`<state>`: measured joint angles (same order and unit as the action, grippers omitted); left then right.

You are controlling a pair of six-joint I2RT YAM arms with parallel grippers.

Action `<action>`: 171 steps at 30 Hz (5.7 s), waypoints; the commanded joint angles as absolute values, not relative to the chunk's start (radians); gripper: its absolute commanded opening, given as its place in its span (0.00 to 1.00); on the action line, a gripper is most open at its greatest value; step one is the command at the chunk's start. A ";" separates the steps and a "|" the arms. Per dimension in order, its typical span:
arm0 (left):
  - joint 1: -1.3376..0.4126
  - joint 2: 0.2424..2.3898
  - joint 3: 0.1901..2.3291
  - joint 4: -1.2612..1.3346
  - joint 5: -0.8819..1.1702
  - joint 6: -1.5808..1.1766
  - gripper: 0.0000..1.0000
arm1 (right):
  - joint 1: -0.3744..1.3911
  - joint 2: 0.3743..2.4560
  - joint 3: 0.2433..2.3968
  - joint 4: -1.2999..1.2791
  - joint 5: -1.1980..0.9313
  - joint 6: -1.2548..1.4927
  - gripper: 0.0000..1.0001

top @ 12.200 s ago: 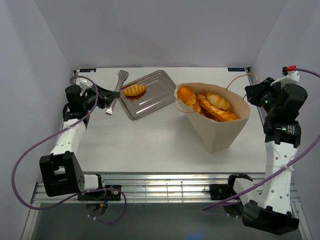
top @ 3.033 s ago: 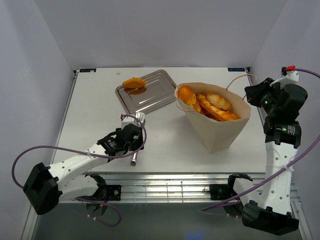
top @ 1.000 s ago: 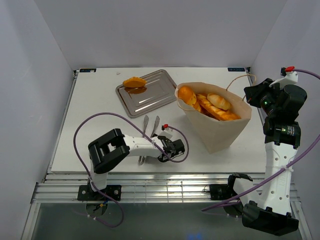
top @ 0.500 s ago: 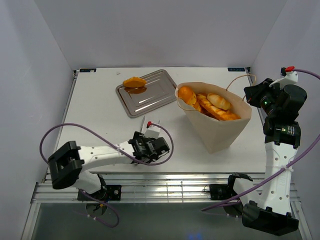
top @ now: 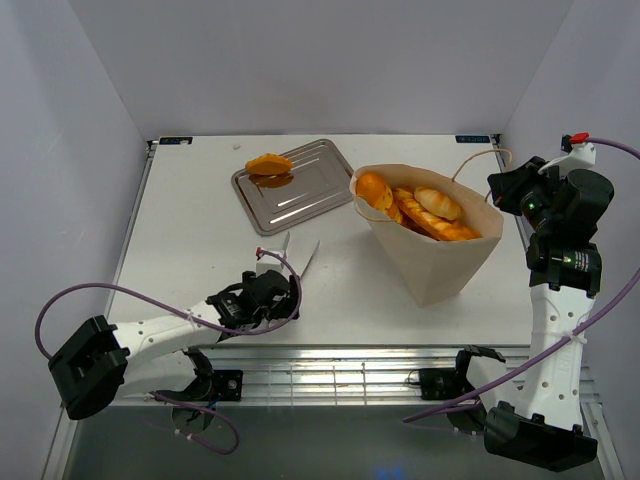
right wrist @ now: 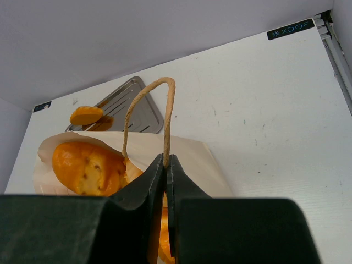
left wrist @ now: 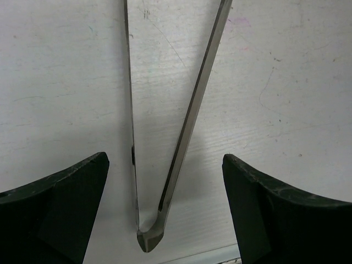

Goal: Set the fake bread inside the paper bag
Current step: Adjust the clamp at the center of the board, then pick up the fake bread from the plate.

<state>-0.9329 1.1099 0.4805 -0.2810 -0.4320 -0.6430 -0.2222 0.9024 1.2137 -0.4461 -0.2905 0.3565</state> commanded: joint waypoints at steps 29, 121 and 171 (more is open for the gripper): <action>-0.807 1.266 0.472 -0.052 -0.244 -0.635 0.45 | -0.219 0.887 1.232 -0.406 -0.301 0.348 0.08; 0.156 1.721 1.221 -0.129 0.729 -1.571 0.54 | -0.216 0.888 1.264 -0.423 -0.288 0.350 0.08; 0.017 1.971 1.491 -0.146 0.726 -1.715 0.57 | -0.218 0.910 1.256 -0.407 -0.273 0.347 0.08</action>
<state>0.0177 1.9797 1.4399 -0.1364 0.7193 -1.7039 -0.2203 0.9081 1.2221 -0.4534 -0.2863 0.3584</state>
